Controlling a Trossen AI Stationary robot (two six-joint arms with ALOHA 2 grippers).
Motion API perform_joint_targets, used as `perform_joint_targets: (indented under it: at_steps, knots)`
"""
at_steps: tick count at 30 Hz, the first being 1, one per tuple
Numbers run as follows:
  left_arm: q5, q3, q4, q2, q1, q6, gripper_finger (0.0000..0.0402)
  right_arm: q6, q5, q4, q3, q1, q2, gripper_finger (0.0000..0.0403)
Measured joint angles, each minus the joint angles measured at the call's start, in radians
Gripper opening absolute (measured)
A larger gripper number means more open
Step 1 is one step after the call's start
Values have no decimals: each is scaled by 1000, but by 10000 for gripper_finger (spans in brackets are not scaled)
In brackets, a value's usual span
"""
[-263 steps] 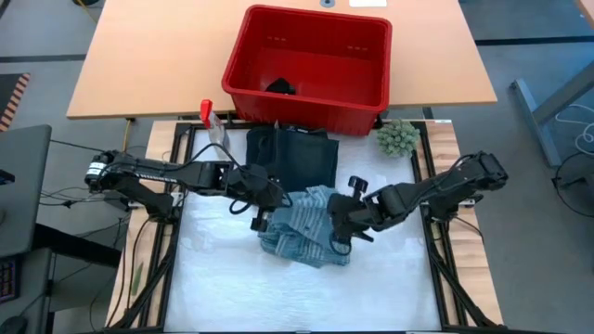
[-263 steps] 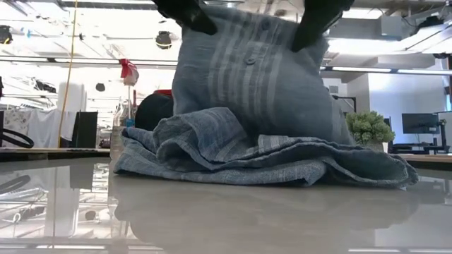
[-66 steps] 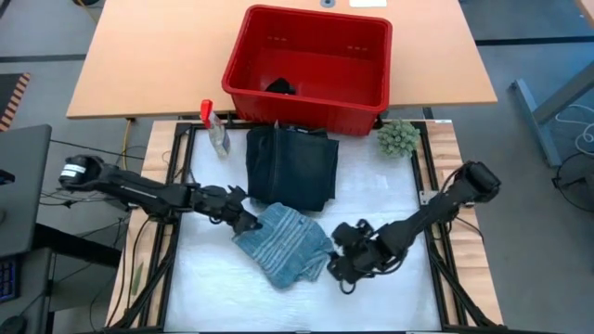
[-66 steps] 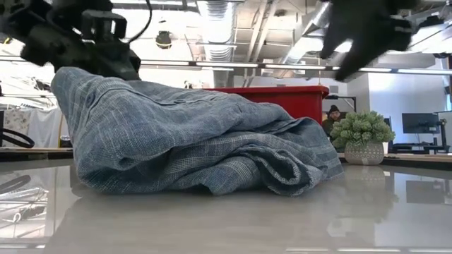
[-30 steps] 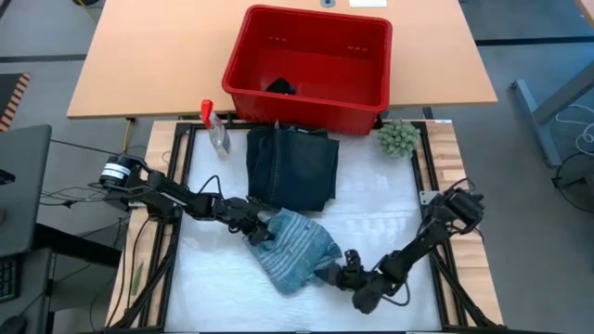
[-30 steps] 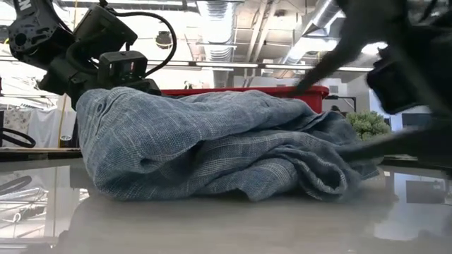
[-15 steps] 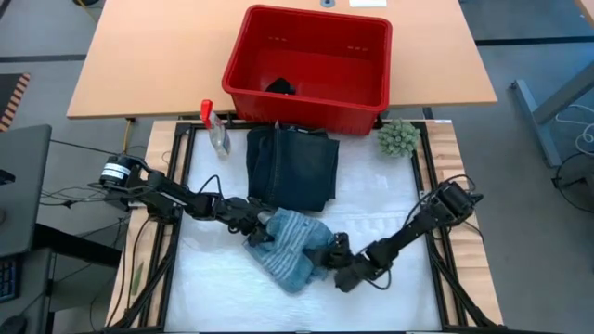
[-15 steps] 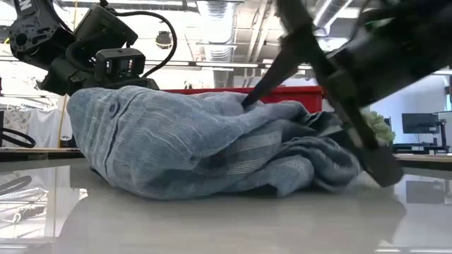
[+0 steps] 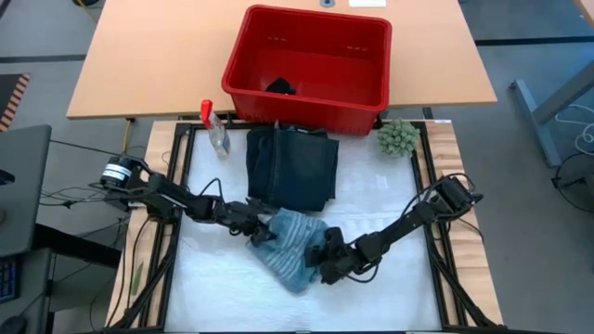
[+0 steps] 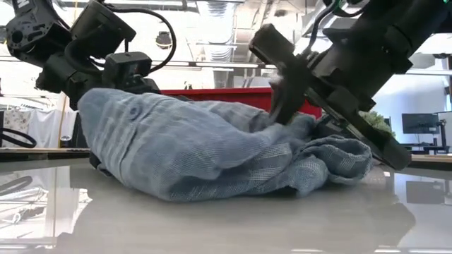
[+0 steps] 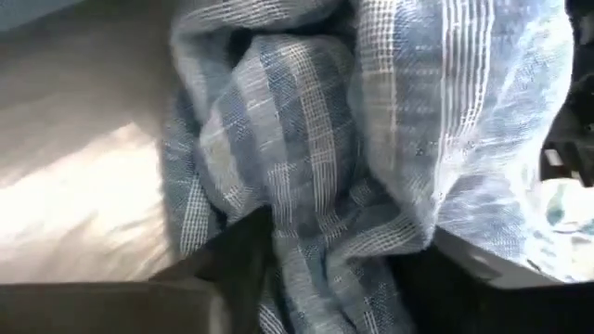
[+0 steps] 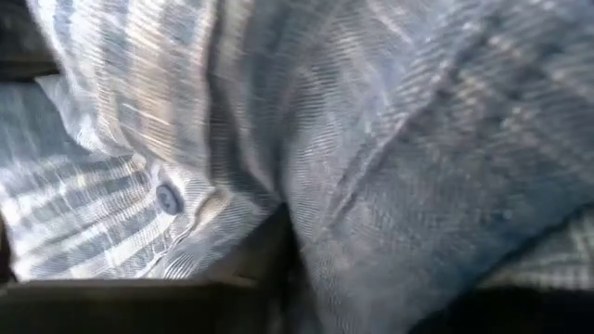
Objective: Fold Laundry from Bin
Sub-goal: Stack the blue long sleeve on top of the black jeans
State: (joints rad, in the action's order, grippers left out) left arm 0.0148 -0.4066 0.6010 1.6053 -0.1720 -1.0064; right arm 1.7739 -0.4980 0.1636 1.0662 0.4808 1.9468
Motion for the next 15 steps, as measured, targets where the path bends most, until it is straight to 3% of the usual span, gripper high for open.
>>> perform_joint_targets:
  at_steps: [4,6,7,11,15]
  knots:
    - [-32,-66,-23,60,-26,4,103,-138,13,-67,-3,-29,-4,38]
    - [-27,-101,-21,71,-35,35,36,-219,27,-85,-5,-40,-21,30]
    - [-21,-120,-21,72,-38,52,20,-246,30,-72,-3,-44,-36,30]
    - [-29,-197,30,12,-53,157,10,-359,22,36,31,-55,-138,34]
    - [-107,-267,1,-50,-68,295,5,-556,-2,163,67,-73,-255,33]
